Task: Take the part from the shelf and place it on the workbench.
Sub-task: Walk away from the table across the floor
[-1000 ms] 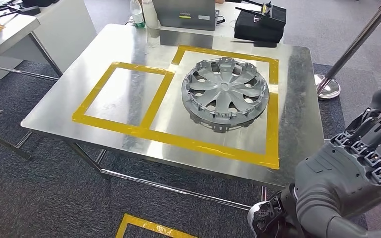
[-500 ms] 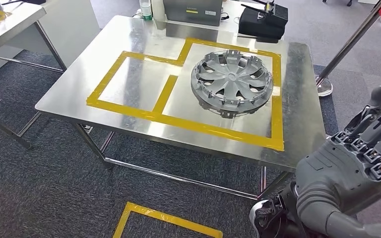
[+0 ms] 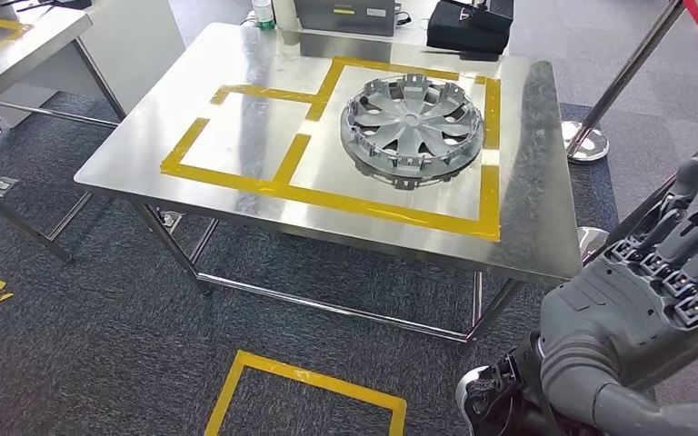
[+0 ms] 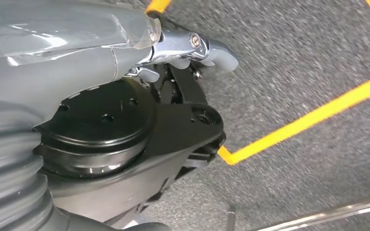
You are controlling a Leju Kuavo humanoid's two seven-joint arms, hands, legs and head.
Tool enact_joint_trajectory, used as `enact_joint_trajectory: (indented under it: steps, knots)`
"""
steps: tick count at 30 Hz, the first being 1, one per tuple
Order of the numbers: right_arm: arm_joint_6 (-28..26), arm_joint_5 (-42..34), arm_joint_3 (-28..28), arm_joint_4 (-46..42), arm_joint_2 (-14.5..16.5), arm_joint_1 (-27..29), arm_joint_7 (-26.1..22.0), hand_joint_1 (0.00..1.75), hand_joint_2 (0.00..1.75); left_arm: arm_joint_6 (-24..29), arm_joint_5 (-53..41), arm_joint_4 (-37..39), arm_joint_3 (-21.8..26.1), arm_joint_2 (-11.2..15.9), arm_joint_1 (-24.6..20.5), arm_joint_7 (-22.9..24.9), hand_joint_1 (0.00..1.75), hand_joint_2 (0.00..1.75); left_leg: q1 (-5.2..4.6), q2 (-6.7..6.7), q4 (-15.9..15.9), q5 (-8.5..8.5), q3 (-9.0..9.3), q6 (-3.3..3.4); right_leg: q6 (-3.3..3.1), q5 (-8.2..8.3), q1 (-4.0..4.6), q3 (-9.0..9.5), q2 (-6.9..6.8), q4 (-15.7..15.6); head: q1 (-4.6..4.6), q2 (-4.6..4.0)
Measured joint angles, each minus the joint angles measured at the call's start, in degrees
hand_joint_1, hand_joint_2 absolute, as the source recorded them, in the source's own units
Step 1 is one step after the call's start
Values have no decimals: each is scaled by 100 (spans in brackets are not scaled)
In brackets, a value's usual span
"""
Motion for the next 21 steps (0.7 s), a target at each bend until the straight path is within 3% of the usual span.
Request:
enact_joint_trajectory:
  steps: [2,4,5,7,8,9,10,12,13,14,15,17,19,21]
  knots:
    - [-3,1,0,2,4,7,-1,0,0,0,0,1,0,-3,-7,0,0,175,42,-1,-741,270,593,-30,65,90,-15,-133,-4,52,-3,1]
    - [-10,3,1,2,11,7,-1,0,0,-1,0,1,0,-9,-24,0,0,175,38,-26,-1532,237,1125,-14,146,166,-17,-214,-8,104,2,1]
    - [-16,4,1,2,14,8,-1,0,0,-2,0,1,0,-12,-31,0,0,175,22,-40,-1714,185,1225,16,188,208,-19,-235,-13,110,3,1]
    - [-43,8,2,2,11,27,-1,0,0,-3,2,2,1,-13,-25,0,0,175,-2,-32,-1769,219,1156,131,274,287,-45,-269,-17,99,8,0]
    - [-69,13,2,3,6,47,-1,0,0,-3,3,2,1,-14,-19,1,0,175,-8,-16,-1768,275,1090,200,305,221,-60,-312,-11,141,9,0]
    - [-104,20,4,3,-1,72,-1,0,0,-4,5,2,2,-14,-13,1,0,175,-10,4,-1773,341,1012,267,328,47,-69,-379,-3,271,14,0]
    - [-145,31,5,4,-9,98,-1,0,0,-4,8,2,3,-13,-12,2,0,175,-15,22,-1773,410,930,319,340,-231,-75,-471,8,522,18,0]
    - [-238,66,9,4,-36,144,-1,0,0,-7,9,2,4,-11,-11,2,0,175,-53,37,-1763,547,758,372,351,-797,-70,-661,27,1275,25,0]
    - [-282,83,11,5,-52,166,-1,0,0,-11,6,2,3,-11,-10,3,0,175,-72,43,-1752,615,673,382,347,-919,-66,-698,35,1608,24,0]
    - [-319,95,15,5,-68,185,-1,0,0,-16,3,2,3,-11,-9,4,0,175,-88,47,-1735,679,587,386,333,-897,-59,-657,42,1783,23,0]
    - [-344,101,20,6,-81,198,-1,0,0,-22,-1,1,3,-10,-9,5,0,175,-100,50,-1711,733,507,386,310,-767,-49,-515,45,1745,22,0]
    - [-381,104,35,6,-99,206,-1,0,0,-33,-9,1,2,-14,-11,7,0,175,-115,45,-1644,817,358,373,230,-503,-19,60,51,1053,22,0]
    - [-421,108,53,6,-110,208,-2,0,0,-40,-22,2,2,-21,-16,8,0,175,-130,37,-1582,894,259,333,168,-513,14,600,55,225,17,0]
    - [-471,118,71,6,-124,212,-3,0,0,-43,-45,2,2,-23,-18,9,0,175,-119,41,-1569,986,209,264,128,-570,50,718,58,-65,17,0]
